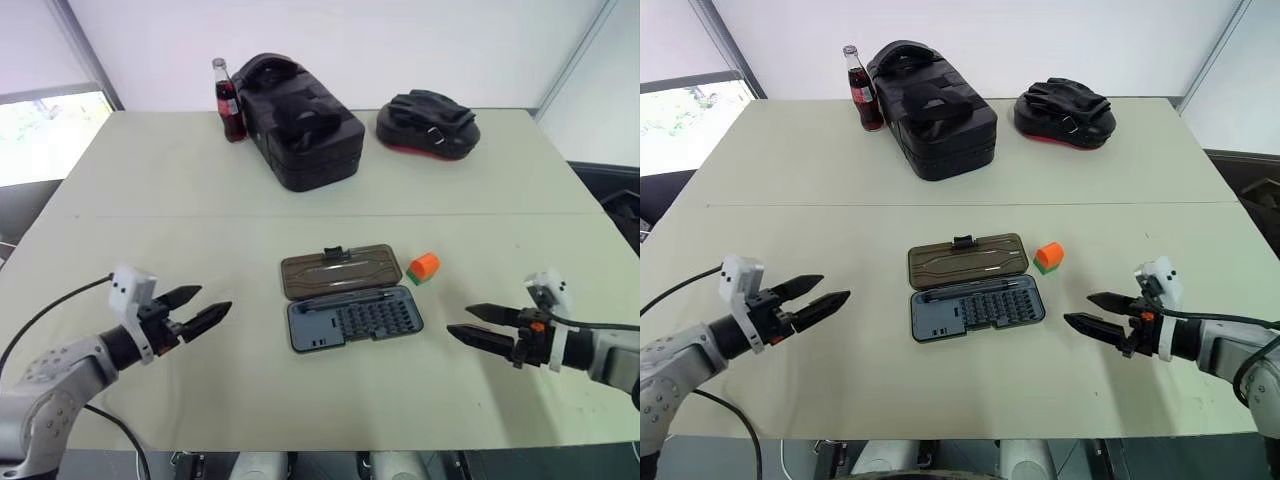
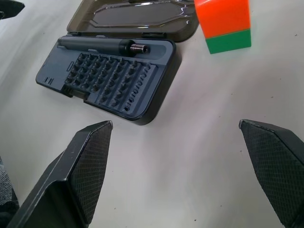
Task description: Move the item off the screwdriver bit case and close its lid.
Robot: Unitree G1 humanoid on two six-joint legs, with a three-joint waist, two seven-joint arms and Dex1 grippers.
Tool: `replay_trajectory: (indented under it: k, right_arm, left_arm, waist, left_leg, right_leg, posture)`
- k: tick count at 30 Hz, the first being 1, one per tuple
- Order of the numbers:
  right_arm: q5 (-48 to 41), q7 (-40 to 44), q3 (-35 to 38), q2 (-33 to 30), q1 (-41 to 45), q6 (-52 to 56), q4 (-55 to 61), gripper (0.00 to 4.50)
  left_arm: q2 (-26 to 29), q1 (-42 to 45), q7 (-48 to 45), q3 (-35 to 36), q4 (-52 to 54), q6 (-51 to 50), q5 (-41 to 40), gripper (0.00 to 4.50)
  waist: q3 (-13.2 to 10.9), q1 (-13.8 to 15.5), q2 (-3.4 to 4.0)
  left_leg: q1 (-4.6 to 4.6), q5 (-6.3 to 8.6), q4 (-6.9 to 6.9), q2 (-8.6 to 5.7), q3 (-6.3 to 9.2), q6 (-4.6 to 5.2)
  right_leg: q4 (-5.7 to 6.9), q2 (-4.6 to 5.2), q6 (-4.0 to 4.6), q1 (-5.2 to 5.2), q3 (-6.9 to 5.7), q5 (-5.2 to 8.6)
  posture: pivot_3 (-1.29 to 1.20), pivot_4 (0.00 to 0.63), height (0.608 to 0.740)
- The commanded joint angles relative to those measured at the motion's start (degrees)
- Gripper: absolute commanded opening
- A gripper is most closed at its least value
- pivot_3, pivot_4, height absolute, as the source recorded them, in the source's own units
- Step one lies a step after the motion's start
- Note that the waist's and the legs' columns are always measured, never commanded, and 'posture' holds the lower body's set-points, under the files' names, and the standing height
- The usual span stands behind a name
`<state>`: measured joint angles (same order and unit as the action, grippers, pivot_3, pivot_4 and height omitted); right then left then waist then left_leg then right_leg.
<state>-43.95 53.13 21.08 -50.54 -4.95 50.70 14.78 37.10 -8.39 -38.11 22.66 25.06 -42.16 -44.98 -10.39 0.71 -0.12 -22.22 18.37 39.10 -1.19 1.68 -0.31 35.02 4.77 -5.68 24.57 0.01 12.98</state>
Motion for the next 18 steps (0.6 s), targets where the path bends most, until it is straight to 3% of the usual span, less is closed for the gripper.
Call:
replay_trajectory:
  k: [1, 18]
  right_arm:
    - [0.21, -0.1, 0.06, 0.52, 1.55, -1.28, -0.22, 4.45]
    - [1.7, -0.8, -2.11, 1.45, 3.76, -1.72, -0.98, 4.45]
  left_arm:
    - [-0.74, -1.14, 0.84, 1.18, 2.62, 1.06, -0.64, 4.5]
    - [-2.85, -1.14, 2.09, 0.72, 1.63, 3.27, -0.3, 4.5]
  waist:
    - [0.0, -0.05, 0.0]
    - [0.02, -0.04, 0.0]
  left_leg:
    - [0.0, 0.0, 0.0, 0.0, 0.0, 0.0]
    - [0.04, -0.01, 0.04, -0.01, -0.01, -0.01]
  right_leg:
    - [0.0, 0.0, 0.0, 0.0, 0.0, 0.0]
    - [0.09, -0.04, -0.01, -0.02, 0.02, -0.01]
  posture:
    - [0.0, 0.15, 0.74]
    - [0.0, 0.15, 0.74]
